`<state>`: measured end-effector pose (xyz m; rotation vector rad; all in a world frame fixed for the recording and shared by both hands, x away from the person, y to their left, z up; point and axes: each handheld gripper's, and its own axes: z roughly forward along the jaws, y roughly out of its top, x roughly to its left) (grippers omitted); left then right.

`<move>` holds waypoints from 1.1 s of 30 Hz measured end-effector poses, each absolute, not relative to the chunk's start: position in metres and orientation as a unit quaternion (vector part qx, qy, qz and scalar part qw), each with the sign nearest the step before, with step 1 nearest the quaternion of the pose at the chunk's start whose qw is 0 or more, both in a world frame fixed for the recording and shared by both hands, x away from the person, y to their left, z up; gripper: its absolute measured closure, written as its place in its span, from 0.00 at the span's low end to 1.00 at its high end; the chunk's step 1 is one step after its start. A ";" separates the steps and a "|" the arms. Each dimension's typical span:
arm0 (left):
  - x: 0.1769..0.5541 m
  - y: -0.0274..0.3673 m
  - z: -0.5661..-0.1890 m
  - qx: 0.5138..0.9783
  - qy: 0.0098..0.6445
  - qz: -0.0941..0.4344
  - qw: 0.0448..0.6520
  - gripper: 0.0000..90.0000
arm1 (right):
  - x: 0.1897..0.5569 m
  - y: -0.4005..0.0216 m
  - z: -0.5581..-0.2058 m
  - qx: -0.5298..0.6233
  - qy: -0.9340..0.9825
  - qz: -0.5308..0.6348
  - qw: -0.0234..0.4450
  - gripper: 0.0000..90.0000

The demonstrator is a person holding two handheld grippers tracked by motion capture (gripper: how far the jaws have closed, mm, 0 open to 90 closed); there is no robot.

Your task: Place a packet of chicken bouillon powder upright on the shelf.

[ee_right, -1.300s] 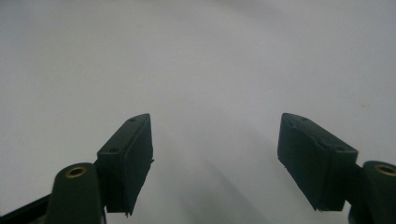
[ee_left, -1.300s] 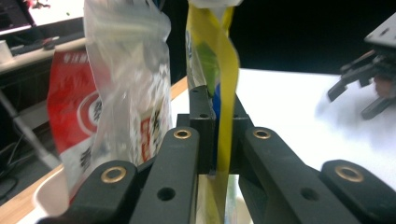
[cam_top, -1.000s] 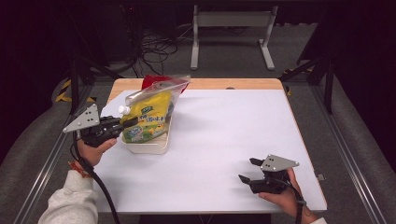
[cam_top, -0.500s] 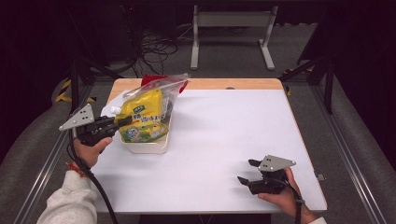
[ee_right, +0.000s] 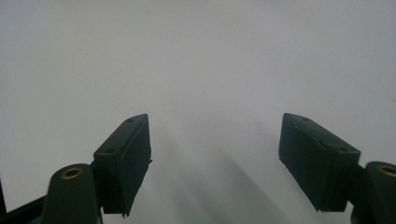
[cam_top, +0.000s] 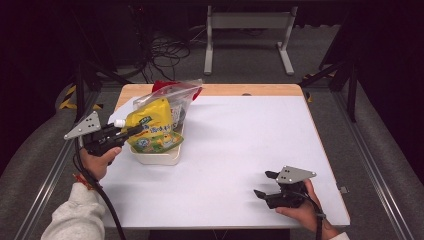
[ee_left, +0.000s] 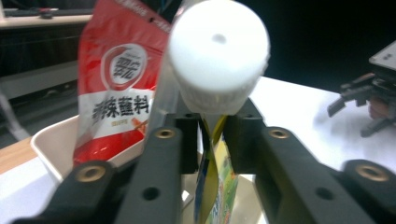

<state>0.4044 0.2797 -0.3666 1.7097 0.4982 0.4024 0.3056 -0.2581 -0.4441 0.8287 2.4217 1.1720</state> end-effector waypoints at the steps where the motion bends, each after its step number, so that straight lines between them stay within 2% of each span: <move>1: 0.403 0.280 -0.364 0.738 0.219 0.177 0.613 0.88 | 0.305 -0.258 -0.444 0.290 0.849 0.410 0.162 0.28; 5: 0.397 0.284 -0.351 0.752 0.206 0.186 0.598 0.89 | 0.306 -0.258 -0.445 0.290 0.850 0.409 0.162 0.28; 8: 0.394 0.275 -0.350 0.783 0.194 0.187 0.561 0.91 | 0.306 -0.258 -0.445 0.293 0.850 0.408 0.161 0.28; 14: 0.399 0.264 -0.354 0.794 0.221 0.204 0.528 0.91 | 0.306 -0.257 -0.445 0.292 0.851 0.406 0.159 0.28; 26: 0.406 0.265 -0.372 0.778 0.240 0.185 0.550 0.92 | 0.306 -0.256 -0.446 0.292 0.851 0.407 0.157 0.28; 33: 0.408 0.271 -0.384 0.779 0.257 0.180 0.543 0.93 | 0.306 -0.256 -0.444 0.291 0.850 0.409 0.161 0.28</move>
